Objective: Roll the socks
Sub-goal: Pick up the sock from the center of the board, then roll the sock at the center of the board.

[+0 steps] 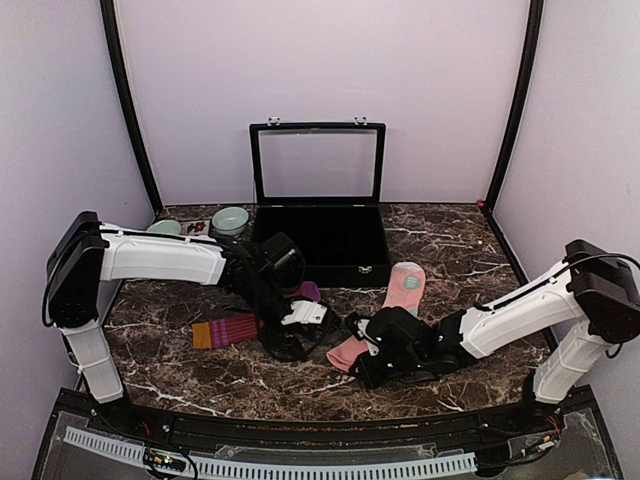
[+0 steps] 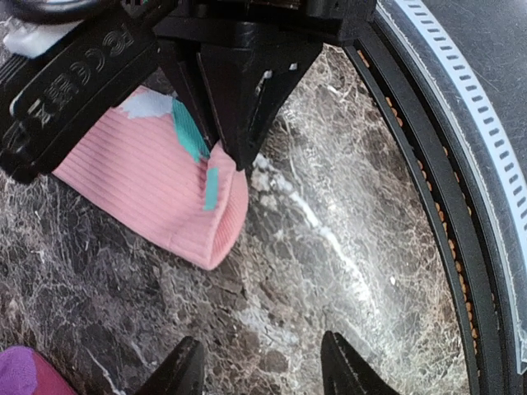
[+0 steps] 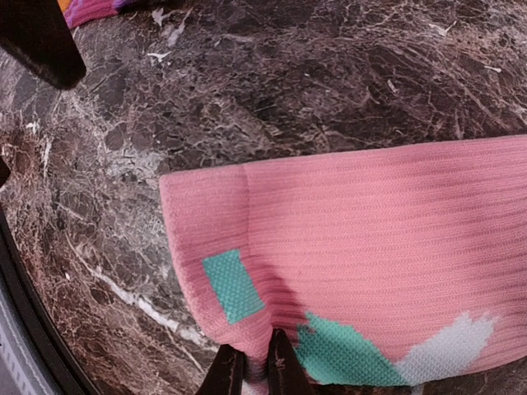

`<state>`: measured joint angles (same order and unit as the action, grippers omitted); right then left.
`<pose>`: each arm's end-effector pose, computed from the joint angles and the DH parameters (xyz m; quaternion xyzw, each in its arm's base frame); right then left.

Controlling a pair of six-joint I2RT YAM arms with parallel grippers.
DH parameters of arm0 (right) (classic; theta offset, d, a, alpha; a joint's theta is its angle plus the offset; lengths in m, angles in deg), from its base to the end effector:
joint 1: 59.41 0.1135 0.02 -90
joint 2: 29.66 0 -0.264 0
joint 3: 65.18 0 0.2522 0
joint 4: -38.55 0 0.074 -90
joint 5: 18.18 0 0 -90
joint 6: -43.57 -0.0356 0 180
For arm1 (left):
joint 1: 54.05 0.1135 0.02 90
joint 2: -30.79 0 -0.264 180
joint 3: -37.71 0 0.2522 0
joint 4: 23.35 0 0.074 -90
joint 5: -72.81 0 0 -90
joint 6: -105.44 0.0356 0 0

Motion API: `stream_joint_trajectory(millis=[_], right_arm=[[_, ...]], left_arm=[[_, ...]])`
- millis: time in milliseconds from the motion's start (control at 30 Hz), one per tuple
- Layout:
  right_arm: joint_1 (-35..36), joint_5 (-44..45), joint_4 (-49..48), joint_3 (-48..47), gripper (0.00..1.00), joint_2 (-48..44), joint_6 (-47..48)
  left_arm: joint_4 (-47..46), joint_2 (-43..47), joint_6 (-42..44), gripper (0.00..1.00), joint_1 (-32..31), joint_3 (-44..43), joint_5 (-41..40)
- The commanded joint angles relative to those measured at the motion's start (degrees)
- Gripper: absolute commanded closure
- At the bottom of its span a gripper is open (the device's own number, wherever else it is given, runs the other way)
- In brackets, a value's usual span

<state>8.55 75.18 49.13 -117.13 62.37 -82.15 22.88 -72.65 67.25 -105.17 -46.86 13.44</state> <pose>0.1114 0.2697 0.1302 -0.2519 0.9070 0.2475 0.2296 0.2144 -0.2948 0.1938 0.7722 0.5422 -0.2567 0.2095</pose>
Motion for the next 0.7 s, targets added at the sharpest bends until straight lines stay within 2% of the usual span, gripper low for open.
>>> stream_joint_trajectory(millis=[0,167,400,667], right_arm=[[-1.97,-6.55,0.17,2.61,0.93,-0.3,-1.78],[-4.17,-9.2,-1.85,3.89,0.92,-0.33,-2.62],[-4.85,-10.51,-3.3,6.09,0.91,-0.36,-3.99],[-5.96,-12.03,-4.01,8.38,0.91,-0.3,-4.02]], left_arm=[[0.05,-1.01,1.9,0.49,-1.45,-2.11,1.74],[-0.33,0.0,6.53,0.51,-2.94,-0.74,1.05],[-6.03,-1.62,8.64,0.57,-5.4,0.24,-1.3],[-13.45,-3.28,11.44,0.55,-7.31,1.62,-6.65]])
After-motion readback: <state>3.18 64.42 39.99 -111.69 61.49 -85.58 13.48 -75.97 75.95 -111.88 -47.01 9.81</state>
